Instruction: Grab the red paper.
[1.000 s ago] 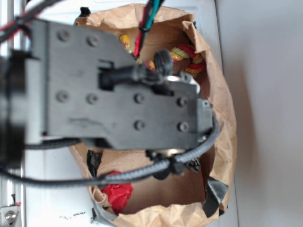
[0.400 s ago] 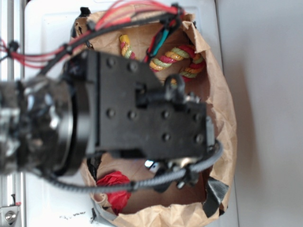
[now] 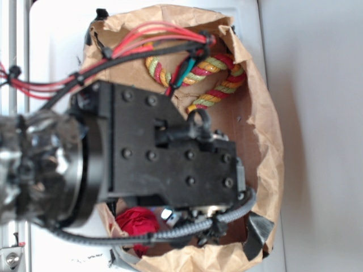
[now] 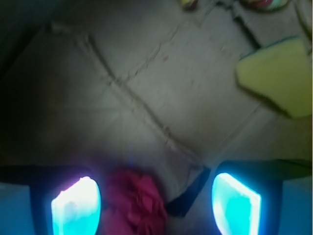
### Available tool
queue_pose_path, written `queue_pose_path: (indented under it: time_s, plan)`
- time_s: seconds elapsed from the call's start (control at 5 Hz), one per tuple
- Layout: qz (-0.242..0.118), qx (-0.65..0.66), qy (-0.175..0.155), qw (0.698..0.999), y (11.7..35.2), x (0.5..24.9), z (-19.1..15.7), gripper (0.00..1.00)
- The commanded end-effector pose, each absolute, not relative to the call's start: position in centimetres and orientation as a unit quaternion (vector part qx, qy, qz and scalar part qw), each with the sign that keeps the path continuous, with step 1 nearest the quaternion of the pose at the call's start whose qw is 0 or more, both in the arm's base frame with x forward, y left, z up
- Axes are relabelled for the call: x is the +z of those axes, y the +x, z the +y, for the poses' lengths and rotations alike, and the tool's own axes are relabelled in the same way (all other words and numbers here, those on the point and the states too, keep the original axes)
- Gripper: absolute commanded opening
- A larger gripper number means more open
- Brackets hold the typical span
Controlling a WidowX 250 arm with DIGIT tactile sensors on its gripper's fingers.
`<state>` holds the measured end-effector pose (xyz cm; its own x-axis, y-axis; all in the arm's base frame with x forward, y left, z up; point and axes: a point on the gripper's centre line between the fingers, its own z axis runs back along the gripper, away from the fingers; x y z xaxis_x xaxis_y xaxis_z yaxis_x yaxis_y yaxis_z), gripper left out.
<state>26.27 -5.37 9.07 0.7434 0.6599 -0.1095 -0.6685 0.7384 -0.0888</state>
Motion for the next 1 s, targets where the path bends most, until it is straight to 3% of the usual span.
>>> queue_pose_path:
  time_s: [0.0,0.6,0.8]
  plan:
    - [0.060,0.304,-0.104,0.945,25.2,9.8,-7.6,1.00]
    - [0.124,0.239,-0.146,0.952,24.3,8.8,-9.7,1.00]
    - [0.135,0.226,-0.143,0.954,24.2,7.7,-10.7,1.00]
